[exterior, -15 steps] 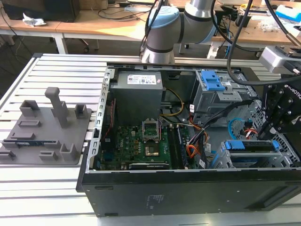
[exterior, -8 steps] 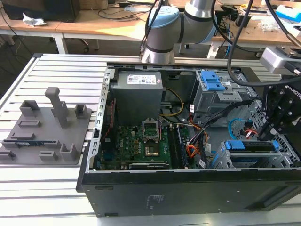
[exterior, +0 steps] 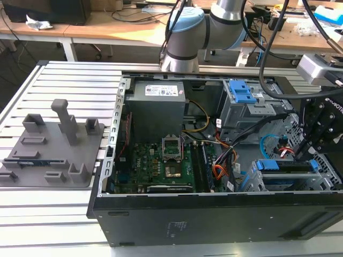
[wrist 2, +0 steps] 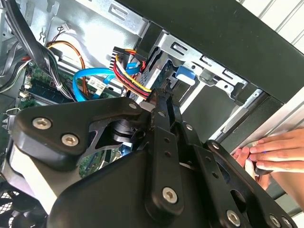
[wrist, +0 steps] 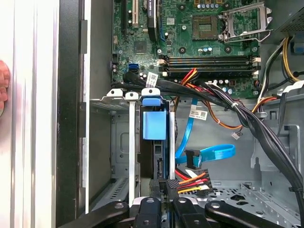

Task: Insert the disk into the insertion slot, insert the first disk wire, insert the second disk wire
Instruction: 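Insert the first disk wire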

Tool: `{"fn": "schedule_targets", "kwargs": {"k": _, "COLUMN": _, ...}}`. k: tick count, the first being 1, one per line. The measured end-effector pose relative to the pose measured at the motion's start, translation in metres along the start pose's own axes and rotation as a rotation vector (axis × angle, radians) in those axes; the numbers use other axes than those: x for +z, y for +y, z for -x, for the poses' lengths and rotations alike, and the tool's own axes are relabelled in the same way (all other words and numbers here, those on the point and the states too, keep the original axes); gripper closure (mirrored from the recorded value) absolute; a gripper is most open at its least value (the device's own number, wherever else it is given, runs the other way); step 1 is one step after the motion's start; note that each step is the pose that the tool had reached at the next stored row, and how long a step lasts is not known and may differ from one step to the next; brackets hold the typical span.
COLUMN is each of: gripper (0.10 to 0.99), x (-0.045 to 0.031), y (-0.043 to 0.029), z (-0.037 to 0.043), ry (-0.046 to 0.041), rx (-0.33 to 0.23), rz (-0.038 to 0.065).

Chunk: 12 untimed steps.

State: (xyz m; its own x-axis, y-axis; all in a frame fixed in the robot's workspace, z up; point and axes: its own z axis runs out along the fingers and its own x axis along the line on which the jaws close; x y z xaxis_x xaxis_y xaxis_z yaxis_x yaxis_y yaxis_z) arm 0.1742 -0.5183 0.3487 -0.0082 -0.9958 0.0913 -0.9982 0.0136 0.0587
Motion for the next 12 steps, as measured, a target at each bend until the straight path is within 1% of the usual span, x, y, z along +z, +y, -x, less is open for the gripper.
{"fn": "schedule_targets", "kwargs": {"k": 12, "gripper": 0.922, "x": 0.0023, "y": -0.0001, "z": 0.0002, "ry": -0.0001, "rx": 0.000, "rz": 0.000}}
